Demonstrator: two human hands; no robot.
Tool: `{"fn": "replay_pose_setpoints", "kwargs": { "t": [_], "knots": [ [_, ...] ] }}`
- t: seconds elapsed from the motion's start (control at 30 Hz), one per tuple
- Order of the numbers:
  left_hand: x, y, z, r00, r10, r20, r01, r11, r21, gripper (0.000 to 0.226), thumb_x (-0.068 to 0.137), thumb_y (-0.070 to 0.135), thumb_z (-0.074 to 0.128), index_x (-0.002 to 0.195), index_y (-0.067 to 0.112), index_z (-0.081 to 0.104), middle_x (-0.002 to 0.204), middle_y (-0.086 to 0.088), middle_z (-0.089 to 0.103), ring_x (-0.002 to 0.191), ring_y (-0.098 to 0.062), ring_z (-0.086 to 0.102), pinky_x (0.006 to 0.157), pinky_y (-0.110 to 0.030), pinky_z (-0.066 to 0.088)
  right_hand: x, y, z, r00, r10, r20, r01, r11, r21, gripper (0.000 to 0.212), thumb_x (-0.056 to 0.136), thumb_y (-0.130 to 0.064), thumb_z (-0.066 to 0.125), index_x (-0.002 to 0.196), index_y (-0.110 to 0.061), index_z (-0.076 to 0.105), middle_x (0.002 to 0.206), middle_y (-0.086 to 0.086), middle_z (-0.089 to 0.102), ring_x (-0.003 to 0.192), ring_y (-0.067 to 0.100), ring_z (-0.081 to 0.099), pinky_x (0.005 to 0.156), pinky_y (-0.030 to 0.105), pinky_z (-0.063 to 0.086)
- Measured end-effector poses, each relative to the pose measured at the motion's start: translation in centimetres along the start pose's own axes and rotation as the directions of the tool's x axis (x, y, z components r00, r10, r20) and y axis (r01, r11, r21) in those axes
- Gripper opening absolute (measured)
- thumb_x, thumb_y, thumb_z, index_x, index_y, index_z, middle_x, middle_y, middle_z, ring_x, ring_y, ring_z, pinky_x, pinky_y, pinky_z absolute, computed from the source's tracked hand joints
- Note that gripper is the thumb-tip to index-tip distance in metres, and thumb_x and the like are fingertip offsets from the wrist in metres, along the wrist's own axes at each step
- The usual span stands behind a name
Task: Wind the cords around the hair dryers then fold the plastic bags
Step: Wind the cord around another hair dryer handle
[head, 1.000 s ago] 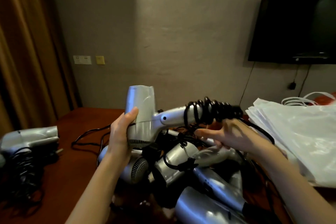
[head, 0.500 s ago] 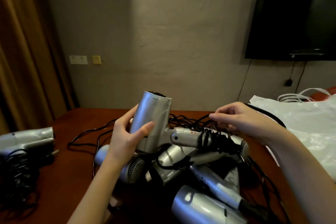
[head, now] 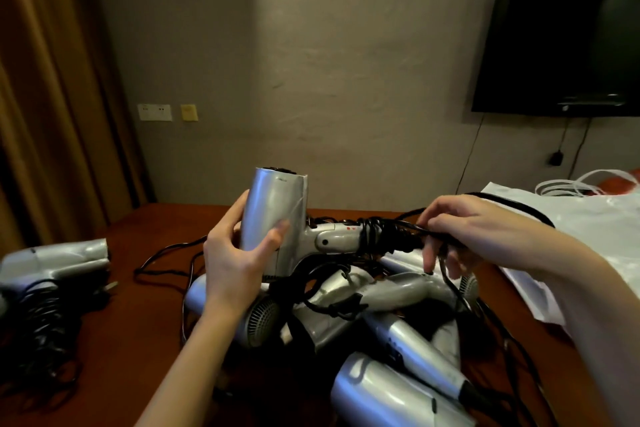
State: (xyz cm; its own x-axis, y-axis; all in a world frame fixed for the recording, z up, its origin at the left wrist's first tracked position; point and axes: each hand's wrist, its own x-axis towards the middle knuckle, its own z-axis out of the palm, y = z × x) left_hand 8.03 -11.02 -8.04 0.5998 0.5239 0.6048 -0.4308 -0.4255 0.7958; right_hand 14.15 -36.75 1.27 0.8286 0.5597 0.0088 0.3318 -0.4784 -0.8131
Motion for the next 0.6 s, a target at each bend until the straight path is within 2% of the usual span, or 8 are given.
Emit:
{"fn": "replay_pose_setpoints", "kwargs": {
  "t": [0.07,0.17,0.27,0.33,0.37,0.47,0.6],
  "knots": [
    [-0.1,-0.2,0.3,1.000,-0.002,-0.024,0.001,1.000,-0.007,0.085,0.063,0.067,0.064,0.133,0.020,0.057,0.118,0.001,0.066,0.104,-0.009,0.064,0.083,-0.030,0.055,-0.1,-0.1,0.1,0.999,-0.046,0.006,0.044,0.981,0.186,0.014,0.099,-0.002,0.035,0.102,-0.001,0.049,0.077,0.015,0.072,0.042,0.014,0.049,0.039,0.019,0.035],
    [-0.2,-0.2,0.6,0.998,-0.038,-0.053,0.034,0.997,-0.068,0.077,0.064,0.065,0.064,0.125,0.018,0.062,0.108,0.004,0.068,0.093,-0.002,0.065,0.074,-0.019,0.054,0.4,0.0,1.2,0.992,-0.118,0.046,0.086,0.894,0.439,0.017,0.097,0.001,0.039,0.107,-0.002,0.053,0.095,0.014,0.074,0.050,0.012,0.056,0.043,0.017,0.040],
    [0.0,-0.1,0.4,0.981,-0.168,-0.103,0.142,0.966,-0.217,0.061,0.061,0.062,0.066,0.105,0.020,0.069,0.088,0.003,0.070,0.074,-0.003,0.065,0.059,-0.017,0.050,1.0,0.7,2.0,0.966,-0.210,0.150,0.120,0.880,0.460,0.035,0.089,-0.006,0.051,0.122,-0.014,0.057,0.111,0.005,0.071,0.074,0.011,0.066,0.058,0.021,0.052],
    [0.3,-0.1,0.1,0.952,-0.274,-0.138,0.214,0.915,-0.342,0.051,0.060,0.059,0.069,0.093,0.020,0.072,0.079,0.003,0.070,0.074,-0.014,0.064,0.062,-0.028,0.051,1.3,1.1,2.3,0.944,-0.266,0.196,0.145,0.867,0.476,0.043,0.090,-0.010,0.051,0.130,-0.024,0.054,0.111,0.008,0.070,0.077,0.014,0.065,0.065,0.025,0.054],
    [0.4,0.0,0.0,0.936,-0.319,-0.146,0.239,0.885,-0.399,0.050,0.059,0.057,0.071,0.092,0.019,0.072,0.077,0.003,0.071,0.073,-0.016,0.064,0.063,-0.031,0.051,1.5,1.3,2.5,0.937,-0.287,0.201,0.169,0.872,0.459,0.043,0.096,-0.009,0.048,0.133,-0.029,0.052,0.110,0.009,0.070,0.077,0.015,0.064,0.068,0.026,0.054],
    [0.8,-0.1,0.1,0.907,-0.400,-0.132,0.292,0.822,-0.489,0.046,0.060,0.050,0.074,0.092,0.016,0.071,0.073,0.001,0.070,0.066,-0.016,0.064,0.057,-0.028,0.051,1.7,1.8,2.7,0.940,-0.295,0.172,0.209,0.895,0.393,0.044,0.100,-0.008,0.042,0.132,-0.036,0.051,0.106,0.009,0.071,0.075,0.013,0.063,0.070,0.024,0.053],
    [0.7,0.0,0.2,0.887,-0.462,-0.022,0.384,0.762,-0.522,0.056,0.065,0.044,0.076,0.106,0.007,0.069,0.082,-0.011,0.071,0.067,-0.023,0.066,0.055,-0.029,0.053,2.2,2.5,2.6,0.957,-0.257,0.135,0.178,0.887,0.426,0.041,0.089,-0.012,0.055,0.127,-0.027,0.058,0.102,0.012,0.073,0.071,0.015,0.067,0.068,0.027,0.056]
  ]
}}
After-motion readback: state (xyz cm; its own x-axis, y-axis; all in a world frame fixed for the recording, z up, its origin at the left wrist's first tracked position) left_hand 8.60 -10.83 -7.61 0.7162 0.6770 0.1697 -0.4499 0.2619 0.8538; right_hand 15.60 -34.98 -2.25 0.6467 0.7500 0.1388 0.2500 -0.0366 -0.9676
